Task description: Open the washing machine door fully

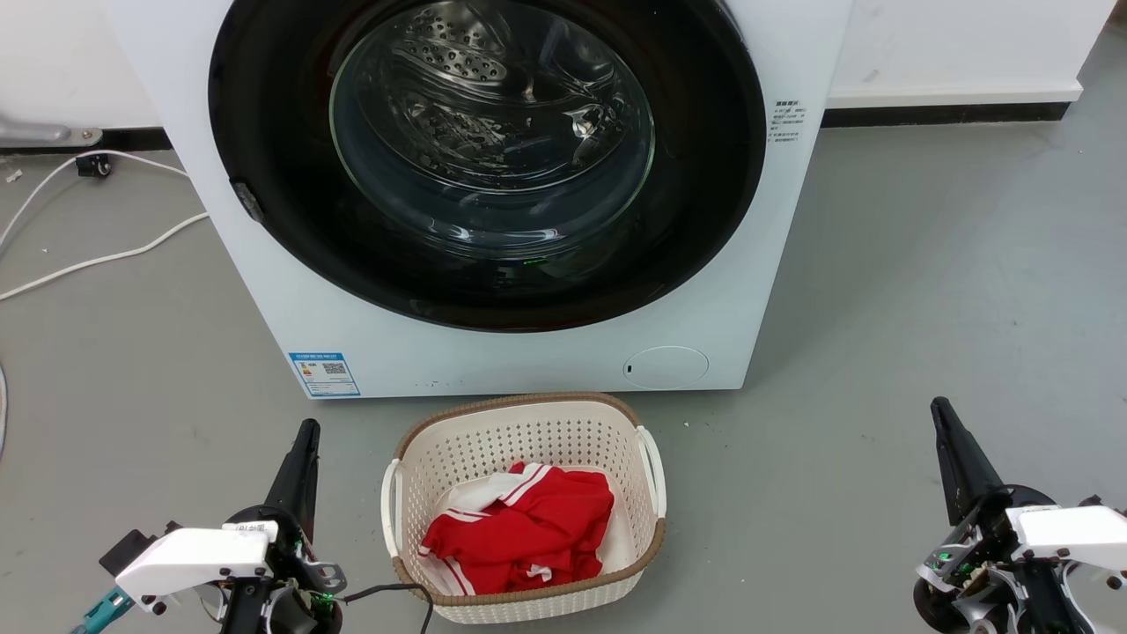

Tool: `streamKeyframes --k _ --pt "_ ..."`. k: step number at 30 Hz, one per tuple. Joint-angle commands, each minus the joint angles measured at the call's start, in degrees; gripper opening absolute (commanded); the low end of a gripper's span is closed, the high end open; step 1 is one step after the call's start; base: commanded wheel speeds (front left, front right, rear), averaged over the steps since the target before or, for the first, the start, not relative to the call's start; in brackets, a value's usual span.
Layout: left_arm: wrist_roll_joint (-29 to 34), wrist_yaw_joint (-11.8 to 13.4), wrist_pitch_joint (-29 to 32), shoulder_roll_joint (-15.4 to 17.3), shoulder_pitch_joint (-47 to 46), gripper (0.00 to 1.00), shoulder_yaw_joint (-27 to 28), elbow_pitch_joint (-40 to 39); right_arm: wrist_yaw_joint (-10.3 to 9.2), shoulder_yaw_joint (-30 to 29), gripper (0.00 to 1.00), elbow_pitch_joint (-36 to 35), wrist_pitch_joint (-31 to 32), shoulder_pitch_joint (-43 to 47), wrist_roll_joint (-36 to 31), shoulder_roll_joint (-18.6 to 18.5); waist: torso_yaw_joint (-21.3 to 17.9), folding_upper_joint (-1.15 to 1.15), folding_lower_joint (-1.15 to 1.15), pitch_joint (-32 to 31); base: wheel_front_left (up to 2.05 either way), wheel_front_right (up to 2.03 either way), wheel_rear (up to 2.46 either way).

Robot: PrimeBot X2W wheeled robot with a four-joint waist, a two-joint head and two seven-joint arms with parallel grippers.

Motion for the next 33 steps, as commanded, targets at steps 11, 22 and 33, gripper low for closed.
streamKeyframes --k 11,22,33 --pt "0.32 -0.17 0.19 -0.08 -0.47 0.00 0.23 0.03 0.00 -0.09 0.00 0.08 0.18 -0.73 -0.13 0.24 0.00 0.00 0.00 0.00 0.00 0.00 0.00" --pt "0.47 0.01 -1.42 -0.17 0.26 1.00 -1.97 0.81 0.00 0.92 1.00 -0.16 -1.57 1.22 -0.67 0.10 -0.06 0.00 0.00 -0.01 0.00 0.00 0.00" --pt "7.01 -0.01 -4.58 0.43 -1.21 1.00 -4.65 -0.76 0.00 2.12 1.00 -2.50 -4.60 1.70 -8.31 0.11 -0.18 0.00 0.00 -0.12 0.00 0.00 0.00"
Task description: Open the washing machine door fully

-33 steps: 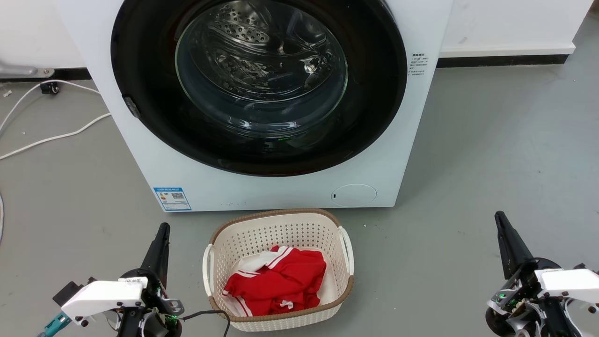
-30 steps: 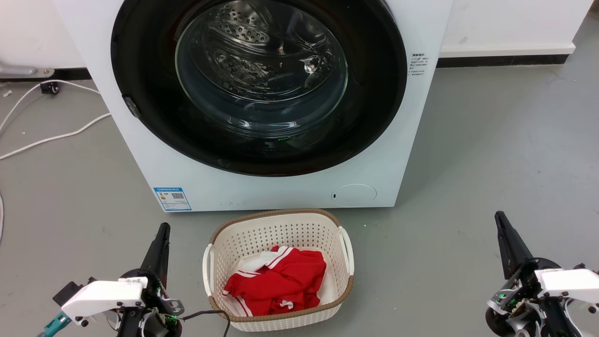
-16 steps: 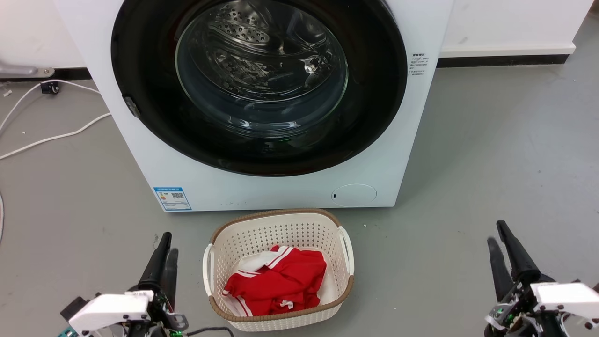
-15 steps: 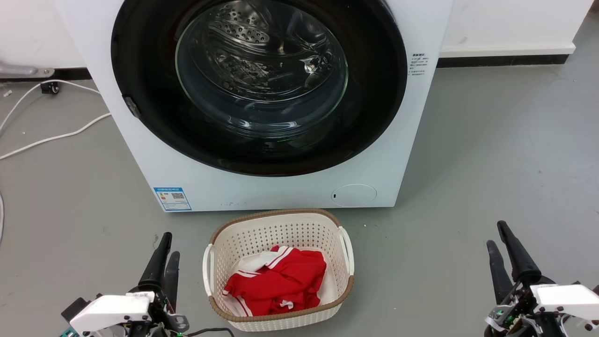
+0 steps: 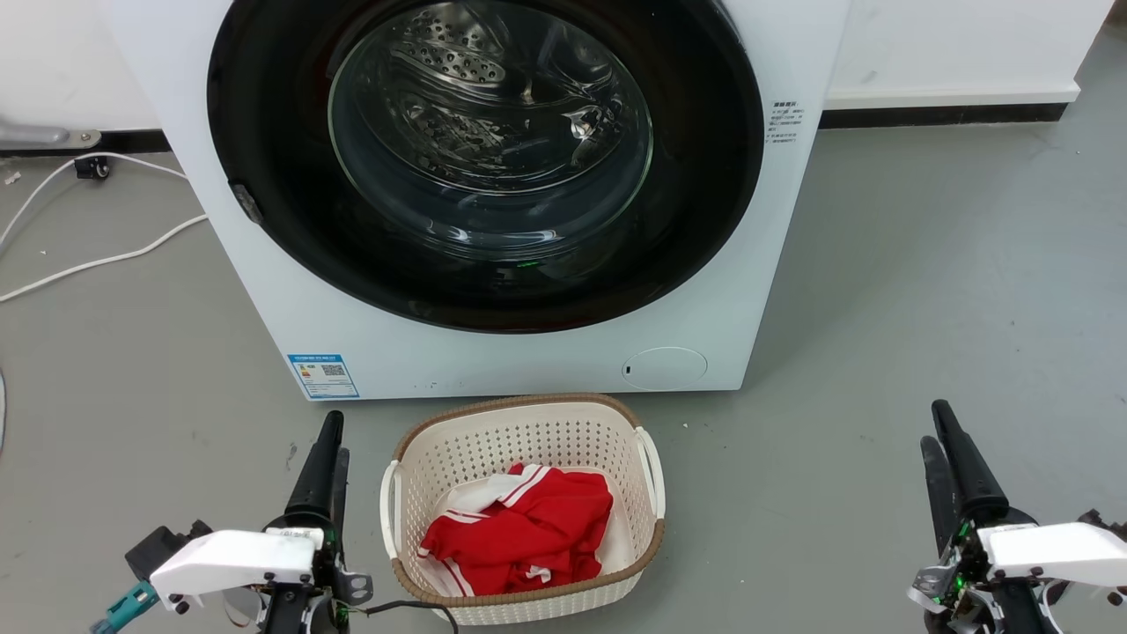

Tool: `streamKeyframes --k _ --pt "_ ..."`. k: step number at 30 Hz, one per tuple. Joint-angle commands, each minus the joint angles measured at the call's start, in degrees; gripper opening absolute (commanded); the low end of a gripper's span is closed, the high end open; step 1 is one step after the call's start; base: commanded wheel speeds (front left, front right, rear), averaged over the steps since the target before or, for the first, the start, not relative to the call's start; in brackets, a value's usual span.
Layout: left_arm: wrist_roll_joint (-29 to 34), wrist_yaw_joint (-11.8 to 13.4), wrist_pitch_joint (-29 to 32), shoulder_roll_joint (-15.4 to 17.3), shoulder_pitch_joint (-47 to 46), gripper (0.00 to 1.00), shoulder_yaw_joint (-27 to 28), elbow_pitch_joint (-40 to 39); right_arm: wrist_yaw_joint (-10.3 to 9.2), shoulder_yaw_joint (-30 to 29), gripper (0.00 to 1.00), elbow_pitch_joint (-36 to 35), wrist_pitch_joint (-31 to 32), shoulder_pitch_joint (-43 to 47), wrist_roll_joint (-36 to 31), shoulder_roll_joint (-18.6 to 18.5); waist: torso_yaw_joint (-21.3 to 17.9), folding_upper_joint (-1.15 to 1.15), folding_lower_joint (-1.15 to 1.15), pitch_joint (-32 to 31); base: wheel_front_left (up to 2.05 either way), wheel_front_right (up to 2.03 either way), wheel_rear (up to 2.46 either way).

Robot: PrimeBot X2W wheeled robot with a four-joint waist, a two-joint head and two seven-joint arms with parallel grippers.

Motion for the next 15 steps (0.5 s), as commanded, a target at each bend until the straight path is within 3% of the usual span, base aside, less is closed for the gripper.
streamKeyframes --k 1,15 --pt "2.89 -0.09 -0.74 0.47 -2.05 1.00 -0.45 -1.48 0.01 0.42 1.00 -1.61 -0.73 -0.70 -3.71 -0.12 -0.02 0.00 0.00 -0.01 0.00 0.00 0.00" --pt "20.58 -0.12 -4.03 0.11 -2.50 1.00 -1.99 -3.64 0.01 2.36 1.00 -4.53 -4.01 -0.09 -27.00 -0.11 -0.10 0.00 0.00 0.04 0.00 0.00 0.00"
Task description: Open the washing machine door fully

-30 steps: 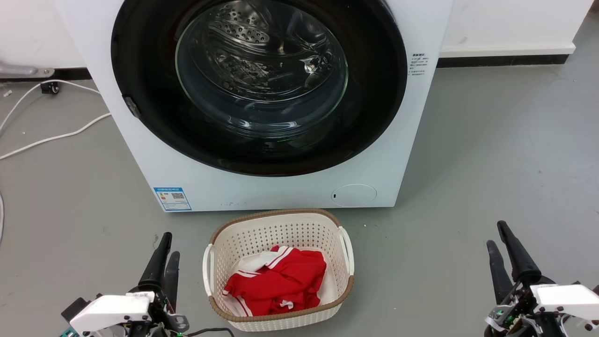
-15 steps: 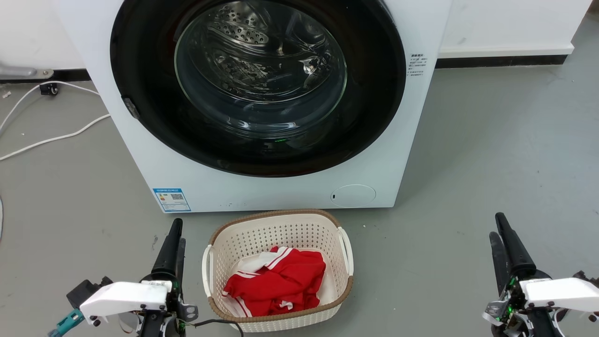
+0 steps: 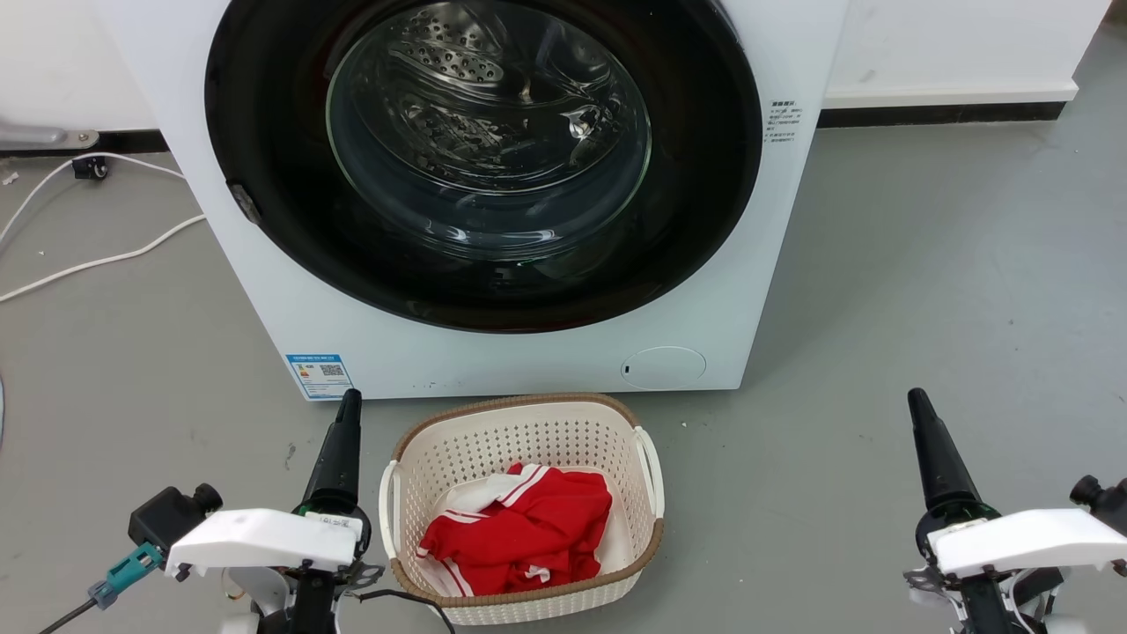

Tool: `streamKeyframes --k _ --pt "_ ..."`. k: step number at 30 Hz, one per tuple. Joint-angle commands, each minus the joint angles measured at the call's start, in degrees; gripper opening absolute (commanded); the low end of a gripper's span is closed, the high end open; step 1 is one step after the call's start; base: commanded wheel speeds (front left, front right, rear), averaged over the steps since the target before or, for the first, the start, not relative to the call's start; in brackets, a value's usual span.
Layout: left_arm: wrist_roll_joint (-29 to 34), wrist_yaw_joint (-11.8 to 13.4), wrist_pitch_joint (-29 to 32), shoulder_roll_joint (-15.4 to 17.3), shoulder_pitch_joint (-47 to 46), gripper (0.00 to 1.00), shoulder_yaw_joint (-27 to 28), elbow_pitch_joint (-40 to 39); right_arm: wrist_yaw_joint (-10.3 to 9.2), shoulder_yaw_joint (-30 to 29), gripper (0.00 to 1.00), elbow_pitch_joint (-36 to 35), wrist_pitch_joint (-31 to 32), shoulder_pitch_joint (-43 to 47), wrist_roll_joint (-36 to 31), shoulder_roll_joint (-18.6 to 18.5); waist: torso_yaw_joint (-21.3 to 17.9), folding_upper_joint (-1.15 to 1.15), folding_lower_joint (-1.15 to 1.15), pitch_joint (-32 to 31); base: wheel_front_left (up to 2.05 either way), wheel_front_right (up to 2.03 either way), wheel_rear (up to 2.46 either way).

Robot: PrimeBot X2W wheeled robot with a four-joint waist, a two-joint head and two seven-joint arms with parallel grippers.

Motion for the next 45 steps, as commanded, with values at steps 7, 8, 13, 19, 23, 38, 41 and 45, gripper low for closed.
streamKeyframes --k 7,8,13,19,23,38,41,45 --pt "10.30 -0.13 -1.95 0.08 -1.77 1.00 -1.01 -1.88 0.00 1.36 1.00 -1.95 -2.02 -0.16 -12.61 -0.10 0.04 0.00 -0.01 -0.02 0.00 0.00 0.00" --pt "11.38 -0.13 -2.16 0.07 -1.80 1.00 -1.07 -1.97 0.00 1.51 1.00 -2.01 -2.21 -0.13 -13.71 -0.10 0.04 0.00 -0.01 -0.01 0.00 0.00 0.00" --pt "16.04 -0.14 -3.16 0.02 -1.92 1.00 -1.49 -2.28 0.00 2.11 1.00 -2.15 -3.21 -0.05 -18.58 -0.09 0.06 0.00 -0.01 -0.02 0.00 0.00 0.00" --pt "20.92 -0.15 -4.25 0.00 -2.06 1.00 -2.50 -2.22 0.00 2.52 1.00 -2.18 -4.30 0.05 -24.09 -0.08 0.12 0.00 -0.01 -0.09 0.00 0.00 0.00" --pt "24.46 -0.16 -4.94 -0.01 -2.08 1.00 -2.94 -1.91 0.00 2.71 1.00 -2.13 -5.03 0.15 -27.62 -0.08 0.09 0.00 -0.01 -0.12 0.00 0.00 0.00" --pt "35.57 -0.16 -7.34 -0.01 -2.28 1.00 -3.66 -1.70 0.00 3.83 1.00 -2.01 -7.37 0.55 -39.20 -0.06 0.16 0.00 -0.01 -0.20 0.00 0.00 0.00" --pt "36.81 -0.16 -7.71 -0.01 -2.24 1.00 -3.92 -1.62 0.00 3.91 1.00 -2.10 -7.55 0.59 -40.59 -0.06 0.17 0.00 -0.01 -0.23 0.00 0.00 0.00" --pt "39.29 -0.17 -8.25 0.00 -2.22 1.00 -4.44 -1.43 0.00 4.00 1.00 -2.37 -7.91 0.72 -43.36 -0.05 0.24 0.00 -0.01 -0.27 0.00 0.00 0.00"
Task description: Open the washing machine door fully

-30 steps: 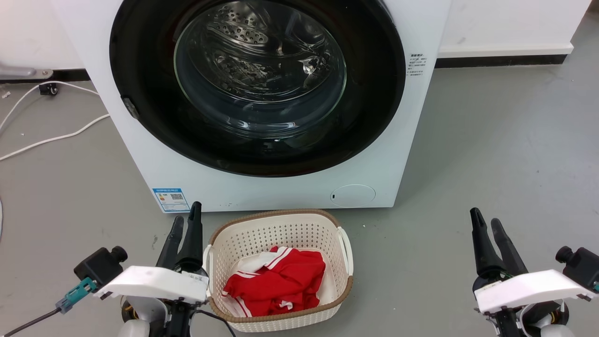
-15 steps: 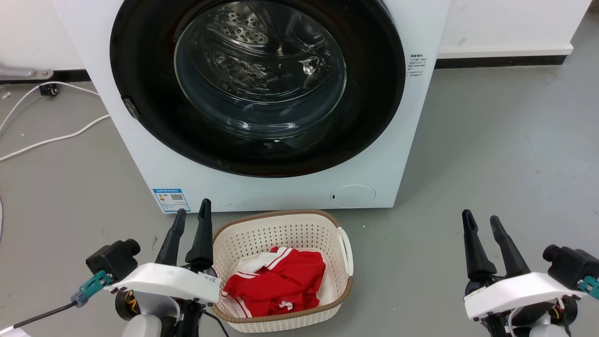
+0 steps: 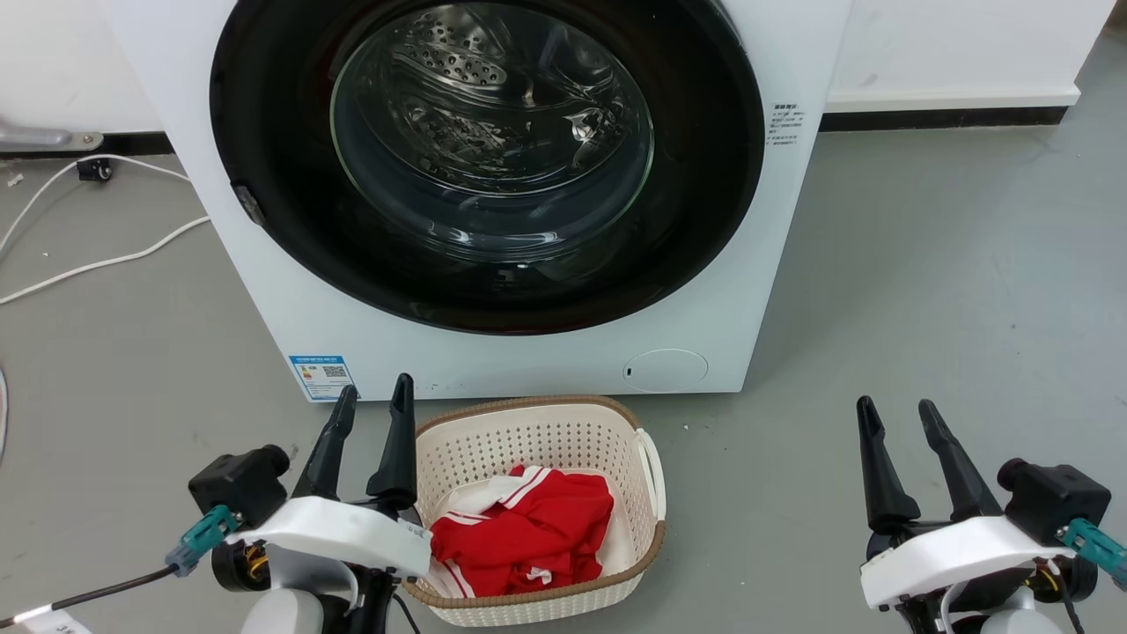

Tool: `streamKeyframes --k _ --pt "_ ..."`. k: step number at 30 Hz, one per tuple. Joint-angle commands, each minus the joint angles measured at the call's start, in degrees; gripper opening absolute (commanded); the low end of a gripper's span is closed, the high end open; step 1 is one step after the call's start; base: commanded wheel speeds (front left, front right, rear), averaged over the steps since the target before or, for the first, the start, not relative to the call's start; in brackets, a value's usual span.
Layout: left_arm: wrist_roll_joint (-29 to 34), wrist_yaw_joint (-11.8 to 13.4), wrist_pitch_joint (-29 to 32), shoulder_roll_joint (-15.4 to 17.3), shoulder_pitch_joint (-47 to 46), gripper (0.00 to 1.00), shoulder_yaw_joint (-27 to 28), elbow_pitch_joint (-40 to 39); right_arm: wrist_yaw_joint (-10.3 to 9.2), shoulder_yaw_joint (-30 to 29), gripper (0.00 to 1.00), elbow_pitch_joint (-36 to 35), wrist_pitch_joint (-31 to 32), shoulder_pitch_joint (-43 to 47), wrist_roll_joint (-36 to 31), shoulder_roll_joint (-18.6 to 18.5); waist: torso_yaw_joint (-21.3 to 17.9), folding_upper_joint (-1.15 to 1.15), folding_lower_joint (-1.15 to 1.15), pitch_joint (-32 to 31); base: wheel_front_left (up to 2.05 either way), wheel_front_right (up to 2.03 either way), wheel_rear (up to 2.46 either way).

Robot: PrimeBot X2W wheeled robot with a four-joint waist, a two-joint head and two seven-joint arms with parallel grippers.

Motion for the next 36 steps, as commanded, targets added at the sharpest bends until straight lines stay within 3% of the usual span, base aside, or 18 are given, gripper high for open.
streamKeyframes --k 1,36 --pt "1.06 -0.09 -0.37 0.09 -1.09 1.00 -0.28 -0.34 -0.01 0.13 1.00 -0.68 -0.46 -0.15 -1.11 -0.05 0.02 0.00 -0.01 0.00 0.00 0.00 0.00" --pt "19.06 0.36 -4.69 0.10 0.46 1.00 0.01 0.97 -0.02 0.70 1.00 -1.24 -2.71 0.98 -18.35 -0.01 0.44 0.00 -0.01 -0.34 0.00 0.00 0.00"
